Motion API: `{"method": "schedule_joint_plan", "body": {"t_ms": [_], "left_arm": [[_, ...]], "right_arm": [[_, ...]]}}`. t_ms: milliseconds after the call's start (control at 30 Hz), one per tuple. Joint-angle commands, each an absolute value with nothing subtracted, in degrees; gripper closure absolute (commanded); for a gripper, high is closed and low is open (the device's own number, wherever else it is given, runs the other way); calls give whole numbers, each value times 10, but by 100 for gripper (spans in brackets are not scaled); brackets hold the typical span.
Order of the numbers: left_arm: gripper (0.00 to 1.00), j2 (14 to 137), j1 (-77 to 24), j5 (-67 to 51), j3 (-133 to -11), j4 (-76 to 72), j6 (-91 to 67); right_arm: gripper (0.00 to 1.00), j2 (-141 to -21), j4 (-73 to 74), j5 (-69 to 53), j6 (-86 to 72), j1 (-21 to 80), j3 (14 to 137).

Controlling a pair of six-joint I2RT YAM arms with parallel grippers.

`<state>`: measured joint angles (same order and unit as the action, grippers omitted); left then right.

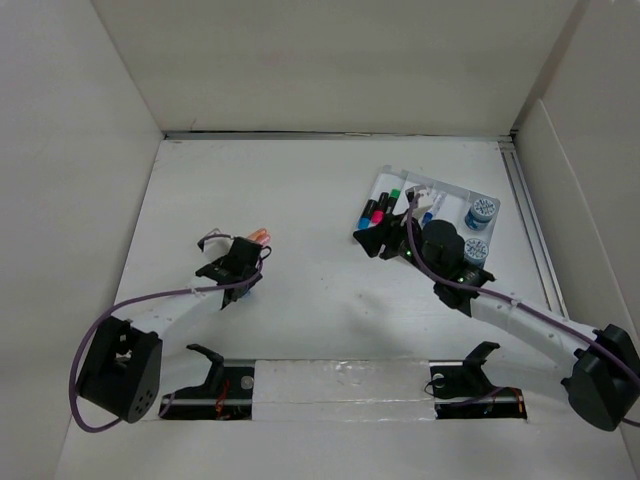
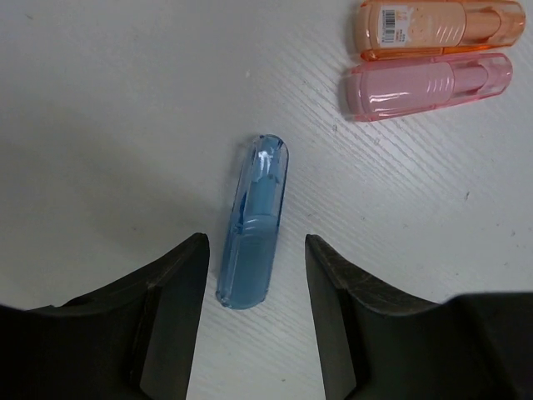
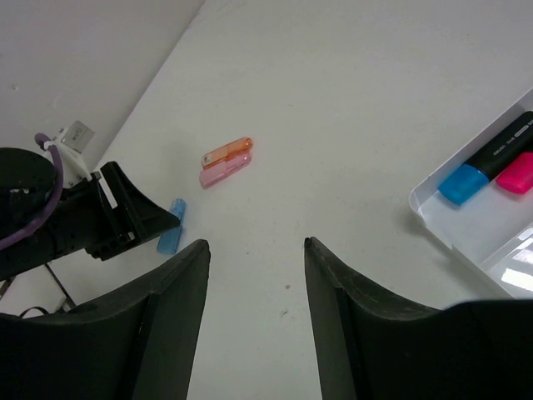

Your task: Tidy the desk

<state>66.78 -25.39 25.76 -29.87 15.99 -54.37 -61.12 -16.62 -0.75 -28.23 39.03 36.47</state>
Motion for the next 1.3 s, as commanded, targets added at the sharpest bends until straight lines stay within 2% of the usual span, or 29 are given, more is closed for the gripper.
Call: {"method": "schedule_joint_plan", "body": {"t_ms": [0,233,600,700,800,933,1267], "left_arm": [[54,637,-252,295,-308,199,-577],[51,621,-252,290,-296,182,-564],[58,700,-252,270,-313,150,-545],[70,713,-252,260,-316,145,-539],[75,724,-252,264,-316,142,-538],[93,725,-252,258,-311,138,-536],[96,690,-288,211,-344,95,-503]], "right_arm": [[45,-611,-174,16,-272,397,382],[45,-616,-172,22,-267,408,387],[45,-609,-167,35,-265,413,388],[45,-610,-167,39,-264,413,388],[45,-605,-165,40,-263,418,388],[45,-593,-160,47,-262,418,388],[45,-556,-151,85,-256,418,381]]}}
